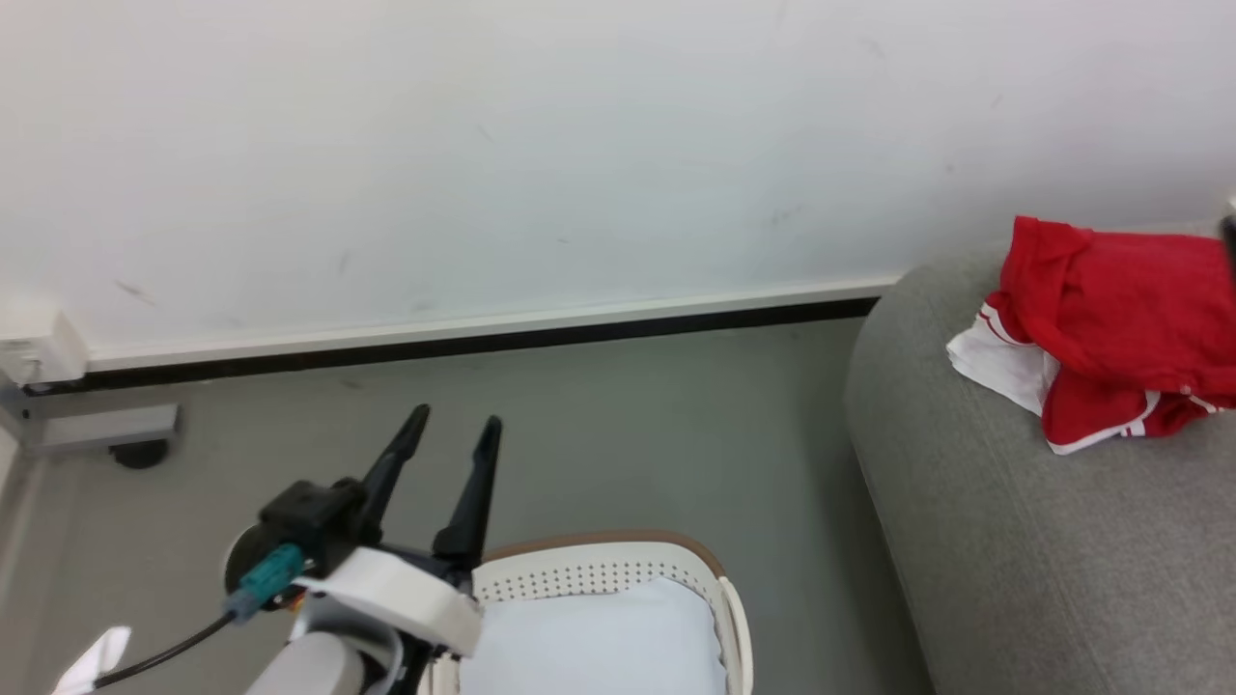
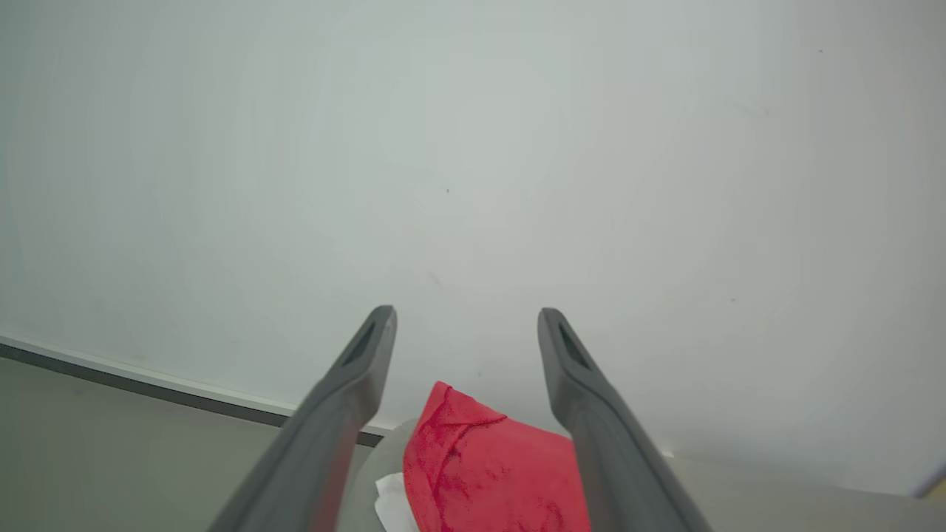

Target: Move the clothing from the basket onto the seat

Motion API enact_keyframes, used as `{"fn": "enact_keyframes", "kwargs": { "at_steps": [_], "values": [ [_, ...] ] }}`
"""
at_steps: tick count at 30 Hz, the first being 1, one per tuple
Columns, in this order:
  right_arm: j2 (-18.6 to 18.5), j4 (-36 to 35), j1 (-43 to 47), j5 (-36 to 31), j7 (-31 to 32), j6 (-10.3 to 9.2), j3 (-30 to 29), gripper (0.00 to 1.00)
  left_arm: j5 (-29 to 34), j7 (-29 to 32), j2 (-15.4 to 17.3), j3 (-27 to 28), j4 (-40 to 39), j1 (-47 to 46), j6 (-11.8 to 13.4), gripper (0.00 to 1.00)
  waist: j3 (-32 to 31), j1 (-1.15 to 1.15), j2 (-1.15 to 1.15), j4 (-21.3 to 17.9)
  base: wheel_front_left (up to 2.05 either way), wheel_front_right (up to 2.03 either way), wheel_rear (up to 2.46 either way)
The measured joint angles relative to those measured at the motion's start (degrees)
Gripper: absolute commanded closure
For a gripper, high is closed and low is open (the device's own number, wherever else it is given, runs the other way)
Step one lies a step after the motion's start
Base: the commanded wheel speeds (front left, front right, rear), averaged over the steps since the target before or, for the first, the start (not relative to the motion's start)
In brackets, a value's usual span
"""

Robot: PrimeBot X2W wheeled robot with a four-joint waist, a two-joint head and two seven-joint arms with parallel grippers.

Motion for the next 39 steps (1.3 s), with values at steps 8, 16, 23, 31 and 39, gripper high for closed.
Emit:
{"fn": "enact_keyframes", "kwargs": {
  "at_steps": [8,16,23,31,39],
  "values": [
    [12.4,-7.6,13.0,-7.9,-7.5,0.0,-9.9,0.0,0.8,0.0,-0.7,9.5,-0.5,6.8,-0.5,0.0,-1.7,0.01,0.0,2.1,0.0,0.0,0.0],
    [24.2,-13.2,25.4,-13.8,-12.1,0.0,-16.7,0.0,5.6,0.0,-5.6,18.3,-2.8,12.2,-2.8,0.0,-1.7,0.01,0.0,3.2,0.0,0.0,0.0],
    [30.8,-15.5,29.9,-16.6,-12.8,0.0,-17.4,0.0,10.0,0.0,-10.8,25.7,-4.6,16.7,-5.8,0.0,-1.5,0.02,0.0,2.9,0.0,0.0,0.0],
    [32.5,-18.0,33.0,-19.8,-12.8,0.0,-16.9,0.0,12.8,0.0,-13.0,28.5,-3.0,17.6,-10.3,0.0,-1.3,0.02,0.0,3.6,0.0,0.0,0.0],
    [33.0,-17.7,33.1,-20.1,-12.8,0.0,-16.7,0.0,14.3,0.0,-13.8,29.4,-1.0,17.4,-11.6,0.0,-1.4,0.02,0.0,3.6,0.0,0.0,0.0]
  ]
}}
